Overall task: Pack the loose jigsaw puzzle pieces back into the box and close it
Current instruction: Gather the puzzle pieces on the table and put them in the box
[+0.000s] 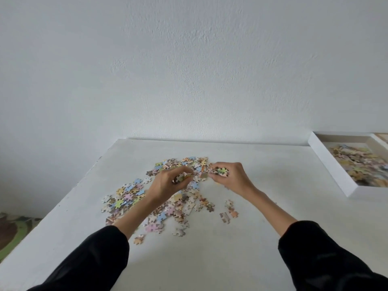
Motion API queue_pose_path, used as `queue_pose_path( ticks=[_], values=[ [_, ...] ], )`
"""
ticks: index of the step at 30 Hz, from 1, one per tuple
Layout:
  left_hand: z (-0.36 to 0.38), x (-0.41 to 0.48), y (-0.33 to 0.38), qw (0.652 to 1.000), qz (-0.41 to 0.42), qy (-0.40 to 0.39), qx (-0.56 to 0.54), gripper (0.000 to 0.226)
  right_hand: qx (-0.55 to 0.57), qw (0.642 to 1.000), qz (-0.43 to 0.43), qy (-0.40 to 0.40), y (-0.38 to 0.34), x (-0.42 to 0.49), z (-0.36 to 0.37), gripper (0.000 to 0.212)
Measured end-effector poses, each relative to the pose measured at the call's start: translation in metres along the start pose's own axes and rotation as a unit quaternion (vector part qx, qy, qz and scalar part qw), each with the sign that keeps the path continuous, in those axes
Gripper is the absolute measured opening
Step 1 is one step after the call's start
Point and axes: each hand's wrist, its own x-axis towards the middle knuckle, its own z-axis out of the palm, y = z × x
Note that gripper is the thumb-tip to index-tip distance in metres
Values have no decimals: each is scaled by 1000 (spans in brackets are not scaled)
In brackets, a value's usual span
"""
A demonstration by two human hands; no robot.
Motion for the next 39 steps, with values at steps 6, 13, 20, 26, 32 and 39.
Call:
queue_pose_path(
  ticks=[6,13,20,26,32,39],
  values=[
    [25,34,28,999,32,-10,-4,19,36,997,29,63,2,-3,-67,13],
    [72,82,94,998,23,-19,-50,18,16,997,34,63,28,-18,-155,8],
    [146,141,158,996,40,-51,-53,17,-42,994,16,100,77,-32,-250,9],
    [216,182,210,992,84,-77,-57,20,-68,991,3,119,121,-49,-324,17],
    [281,226,243,983,144,-110,-39,23,-100,988,22,119,172,-57,-383,19],
    [344,256,257,969,198,-146,-16,30,-113,987,71,94,229,-55,-404,21]
  ],
)
